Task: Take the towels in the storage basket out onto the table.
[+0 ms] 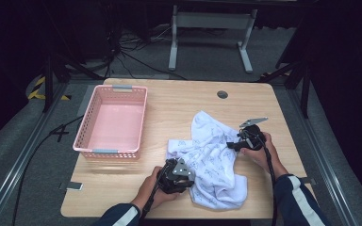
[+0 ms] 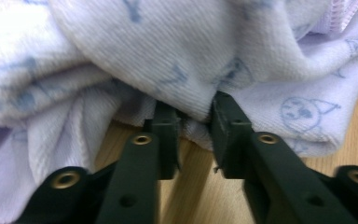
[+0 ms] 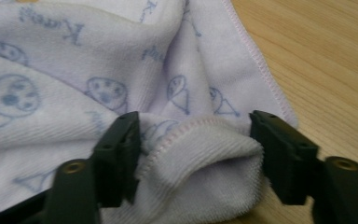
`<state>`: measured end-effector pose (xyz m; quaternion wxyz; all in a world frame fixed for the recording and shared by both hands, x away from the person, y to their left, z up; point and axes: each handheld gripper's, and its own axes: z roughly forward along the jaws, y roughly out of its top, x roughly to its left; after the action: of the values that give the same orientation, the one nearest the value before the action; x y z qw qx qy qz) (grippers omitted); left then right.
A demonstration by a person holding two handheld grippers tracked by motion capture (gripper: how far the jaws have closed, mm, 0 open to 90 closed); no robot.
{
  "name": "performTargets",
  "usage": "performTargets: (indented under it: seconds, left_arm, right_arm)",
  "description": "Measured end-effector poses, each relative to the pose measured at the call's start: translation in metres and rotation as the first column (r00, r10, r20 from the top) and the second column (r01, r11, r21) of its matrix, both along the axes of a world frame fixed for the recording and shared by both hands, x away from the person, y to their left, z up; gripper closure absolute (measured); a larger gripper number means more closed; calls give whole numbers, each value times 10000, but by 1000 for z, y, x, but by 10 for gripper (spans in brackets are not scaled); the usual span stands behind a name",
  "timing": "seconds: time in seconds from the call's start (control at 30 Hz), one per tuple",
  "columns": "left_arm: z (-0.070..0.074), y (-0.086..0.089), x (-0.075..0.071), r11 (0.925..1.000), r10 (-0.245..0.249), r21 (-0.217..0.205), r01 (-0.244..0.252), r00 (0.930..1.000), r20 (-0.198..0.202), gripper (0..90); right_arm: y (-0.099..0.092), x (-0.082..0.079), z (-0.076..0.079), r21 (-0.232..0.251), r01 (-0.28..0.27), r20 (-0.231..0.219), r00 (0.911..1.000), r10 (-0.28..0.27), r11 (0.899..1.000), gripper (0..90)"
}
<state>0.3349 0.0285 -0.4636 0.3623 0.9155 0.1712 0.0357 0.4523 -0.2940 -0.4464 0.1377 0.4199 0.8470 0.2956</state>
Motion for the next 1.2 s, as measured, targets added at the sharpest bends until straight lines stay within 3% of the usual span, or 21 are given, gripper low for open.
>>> performTargets:
  seconds: [0.03,0.07,0.13,0.27,0.37,0.43,0.5,0.53,0.57,0.63,0.73,0.77,0.8,0.87,0.97,1.03,1.13,1.2]
  left_arm:
    - [1,1,0,10000,9,32,-10,9999,128,774]
    - [2,4,0,9999,-63,108,61,9999,153,779]
    - [12,19,-1,9998,-78,181,73,9995,296,784]
    - [31,54,-2,9962,662,-605,-632,9966,490,824]
    - [45,78,-4,9878,1224,-1050,-1151,9903,654,827]
    - [50,89,-7,9855,1423,-1054,-1331,9862,848,829]
    - [50,98,-9,9833,1582,-1041,-1492,9838,846,829]
    - [50,98,-9,9833,1582,-1041,-1492,9838,846,830]
    - [49,101,-10,9830,1654,-951,-1568,9820,909,830]
    - [50,107,-12,9826,1758,-799,-1678,9787,1060,831]
    - [55,117,-14,9731,2026,-1292,-1906,9754,874,826]
    - [53,118,-14,9700,2151,-1333,-2033,9732,808,808]
    - [52,119,-13,9715,2085,-1335,-1960,9742,868,794]
    - [46,119,-14,9702,2230,-1166,-2122,9708,888,709]
    - [40,123,-16,9665,2402,-1089,-2324,9686,640,583]
    - [36,126,-17,9673,2425,-951,-2353,9673,740,522]
    - [27,134,-21,9701,2422,-343,-2402,9671,782,469]
    - [21,141,-24,9713,2374,-273,-2363,9700,524,434]
  right_arm:
    - [-2,-1,1,95,13,-31,10000,-13,10000,597]
    - [-4,-2,2,257,12,-110,9999,-9,9997,645]
    - [-10,-3,4,119,20,50,10000,-21,9999,715]
    - [-29,-7,13,516,634,479,9967,-658,9967,734]
    - [-40,-10,21,87,1317,1162,9844,-1318,9913,741]
    - [-49,-10,24,165,1839,1280,9745,-1845,9828,738]
    - [-58,-9,24,-47,2469,1422,9594,-2438,9690,728]
    - [-58,-9,24,-47,2469,1422,9594,-2438,9690,728]
    - [-63,-8,22,-207,2691,1375,9547,-2638,9629,723]
    - [-69,-7,16,-110,2702,1062,9577,-2676,9627,717]
    - [-68,-6,15,-119,2604,1040,9606,-2578,9654,707]
    - [-66,-5,14,-276,2547,1110,9618,-2503,9666,682]
    - [-63,-5,12,-560,2613,1166,9602,-2537,9636,650]
    - [-60,-4,9,-993,2709,1440,9560,-2556,9575,545]
    - [-60,-9,13,-923,2591,1710,9553,-2410,9614,404]
    - [-58,-16,21,-728,2446,1898,9551,-2274,9669,402]
    - [-45,-35,42,-172,1555,2476,9577,-1465,9877,433]
    - [-31,-48,55,456,526,2567,9644,-626,9976,448]
